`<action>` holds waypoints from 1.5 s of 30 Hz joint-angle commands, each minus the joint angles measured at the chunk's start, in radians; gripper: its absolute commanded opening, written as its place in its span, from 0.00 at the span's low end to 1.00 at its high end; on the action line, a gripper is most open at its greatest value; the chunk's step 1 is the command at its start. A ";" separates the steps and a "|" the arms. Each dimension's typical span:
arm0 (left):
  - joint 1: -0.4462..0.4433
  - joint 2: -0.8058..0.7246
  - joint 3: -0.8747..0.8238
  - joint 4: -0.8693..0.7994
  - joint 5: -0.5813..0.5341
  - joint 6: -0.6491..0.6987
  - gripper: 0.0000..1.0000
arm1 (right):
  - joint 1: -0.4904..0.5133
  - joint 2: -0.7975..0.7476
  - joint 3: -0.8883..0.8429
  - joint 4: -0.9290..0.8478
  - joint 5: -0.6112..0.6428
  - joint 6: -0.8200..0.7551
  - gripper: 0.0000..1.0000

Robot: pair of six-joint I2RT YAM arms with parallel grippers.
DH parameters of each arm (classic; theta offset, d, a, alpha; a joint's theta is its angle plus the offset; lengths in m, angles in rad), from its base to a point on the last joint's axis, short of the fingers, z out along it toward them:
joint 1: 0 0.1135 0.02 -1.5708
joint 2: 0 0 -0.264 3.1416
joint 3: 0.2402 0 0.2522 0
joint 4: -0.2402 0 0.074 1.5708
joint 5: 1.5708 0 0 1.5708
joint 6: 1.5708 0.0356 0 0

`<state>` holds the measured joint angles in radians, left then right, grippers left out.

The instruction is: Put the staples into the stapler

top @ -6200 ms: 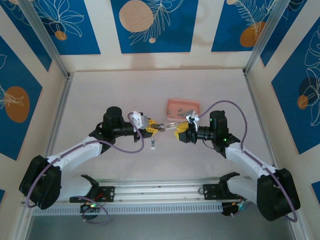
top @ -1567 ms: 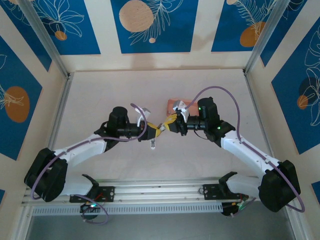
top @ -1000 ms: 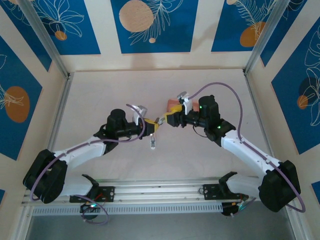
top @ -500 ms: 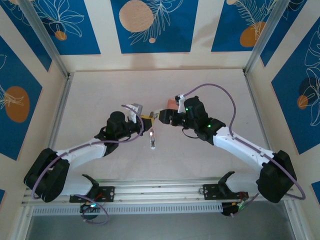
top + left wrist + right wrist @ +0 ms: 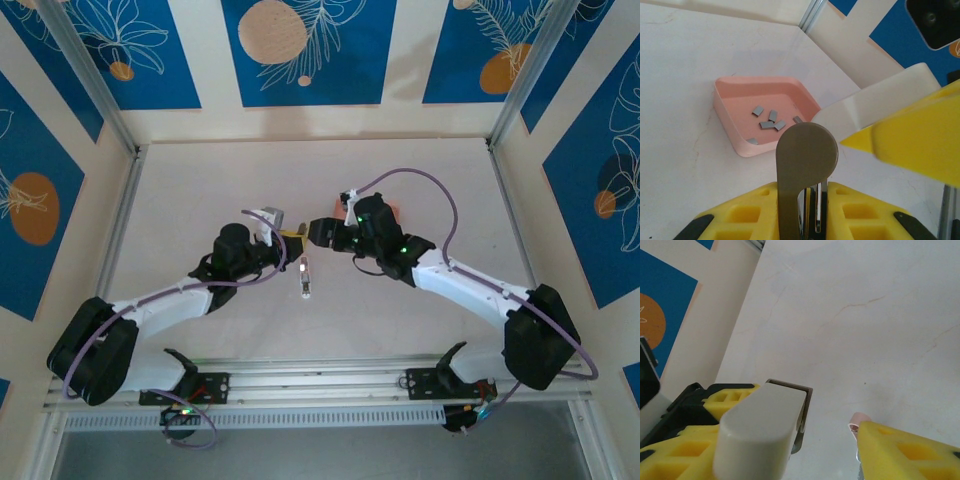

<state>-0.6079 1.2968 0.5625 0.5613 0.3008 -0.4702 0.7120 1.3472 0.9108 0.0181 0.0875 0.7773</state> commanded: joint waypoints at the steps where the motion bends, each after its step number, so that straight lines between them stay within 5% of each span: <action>1: -0.017 -0.008 -0.004 0.038 -0.004 -0.012 0.24 | 0.014 0.015 0.043 0.046 0.040 0.012 0.55; 19: -0.027 -0.001 -0.003 0.033 0.014 -0.019 0.27 | 0.029 0.037 0.053 0.063 0.067 -0.030 0.22; 30: -0.026 -0.055 0.015 -0.136 -0.097 0.011 0.74 | -0.015 0.040 0.147 -0.280 0.091 -0.185 0.14; 40: -0.021 -0.156 -0.041 -0.282 -0.361 0.057 0.83 | -0.023 0.240 0.301 -0.670 0.031 -0.167 0.14; 45: -0.012 -0.187 -0.057 -0.333 -0.398 0.066 0.85 | -0.010 0.356 0.387 -0.765 0.037 -0.171 0.15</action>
<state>-0.6247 1.1355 0.5232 0.2771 -0.0345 -0.4316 0.6903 1.6733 1.2385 -0.6300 0.1425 0.6109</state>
